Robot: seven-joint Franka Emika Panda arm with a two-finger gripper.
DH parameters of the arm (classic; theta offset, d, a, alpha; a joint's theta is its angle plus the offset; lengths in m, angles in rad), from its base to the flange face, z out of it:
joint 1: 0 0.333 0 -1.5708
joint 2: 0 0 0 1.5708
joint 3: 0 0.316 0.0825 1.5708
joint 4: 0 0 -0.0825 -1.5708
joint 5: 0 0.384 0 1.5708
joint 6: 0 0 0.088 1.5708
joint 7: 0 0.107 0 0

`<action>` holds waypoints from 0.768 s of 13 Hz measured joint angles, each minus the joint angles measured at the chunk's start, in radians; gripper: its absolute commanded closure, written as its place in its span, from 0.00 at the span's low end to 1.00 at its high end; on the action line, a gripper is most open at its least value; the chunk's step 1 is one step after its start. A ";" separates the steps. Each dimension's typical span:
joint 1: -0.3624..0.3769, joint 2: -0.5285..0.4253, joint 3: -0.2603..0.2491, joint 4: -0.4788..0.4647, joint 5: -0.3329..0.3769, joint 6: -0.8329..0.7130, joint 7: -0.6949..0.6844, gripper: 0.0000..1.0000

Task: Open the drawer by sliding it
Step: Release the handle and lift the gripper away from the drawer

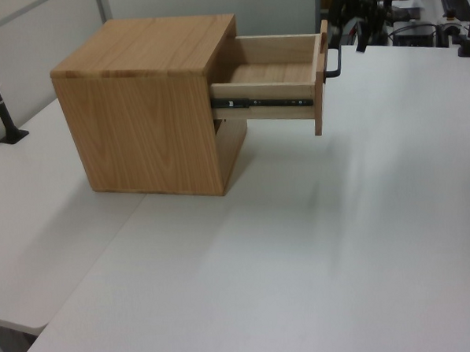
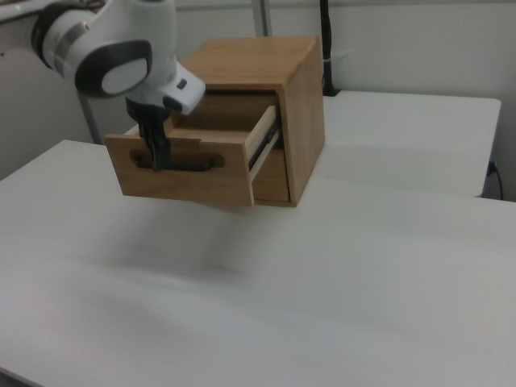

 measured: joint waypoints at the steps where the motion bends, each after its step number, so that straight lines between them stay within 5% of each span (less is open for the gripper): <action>1: 0.000 0.000 0.000 0.042 -0.019 -0.037 -0.030 0.00; 3: 0.000 0.001 0.017 0.132 -0.159 -0.161 -0.098 0.00; 6: -0.002 0.015 0.163 0.175 -0.444 -0.272 -0.205 0.00; 10: -0.063 0.054 0.208 0.200 -0.479 -0.272 -0.243 0.00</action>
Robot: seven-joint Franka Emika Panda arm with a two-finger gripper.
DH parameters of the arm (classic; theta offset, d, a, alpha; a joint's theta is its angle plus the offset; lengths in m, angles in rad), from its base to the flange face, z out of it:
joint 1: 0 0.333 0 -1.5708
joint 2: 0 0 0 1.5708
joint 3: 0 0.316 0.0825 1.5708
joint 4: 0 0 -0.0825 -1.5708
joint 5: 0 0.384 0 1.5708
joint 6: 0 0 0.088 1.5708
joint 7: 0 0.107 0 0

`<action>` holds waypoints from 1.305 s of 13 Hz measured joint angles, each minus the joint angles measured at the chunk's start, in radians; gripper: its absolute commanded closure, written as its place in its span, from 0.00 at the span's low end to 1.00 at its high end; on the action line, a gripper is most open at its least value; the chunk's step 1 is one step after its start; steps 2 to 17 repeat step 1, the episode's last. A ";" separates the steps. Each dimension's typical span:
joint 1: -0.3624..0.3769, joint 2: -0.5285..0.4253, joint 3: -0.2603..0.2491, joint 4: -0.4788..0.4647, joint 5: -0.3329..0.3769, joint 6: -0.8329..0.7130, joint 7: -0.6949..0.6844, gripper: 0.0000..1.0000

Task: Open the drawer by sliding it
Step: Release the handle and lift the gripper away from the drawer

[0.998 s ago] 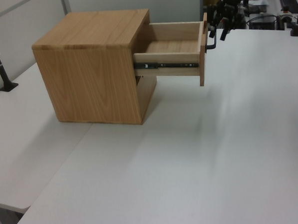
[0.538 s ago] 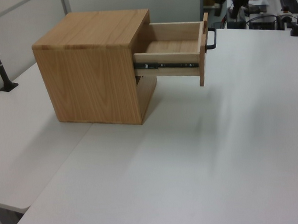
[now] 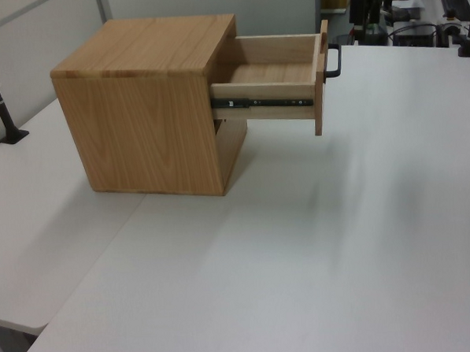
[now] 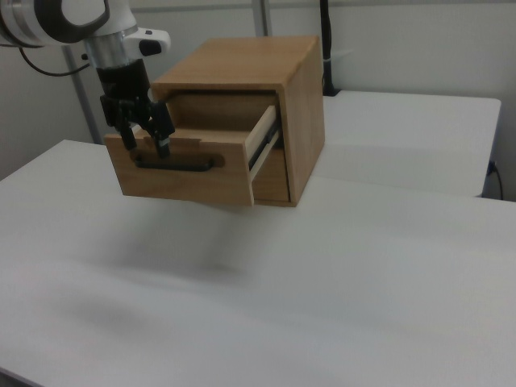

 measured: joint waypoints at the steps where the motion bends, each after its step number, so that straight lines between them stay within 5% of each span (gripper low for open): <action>1: -0.002 0.000 0.000 0.004 0.000 0.000 -0.002 0.00; 17: -0.002 0.000 0.000 0.004 0.000 0.000 -0.002 0.00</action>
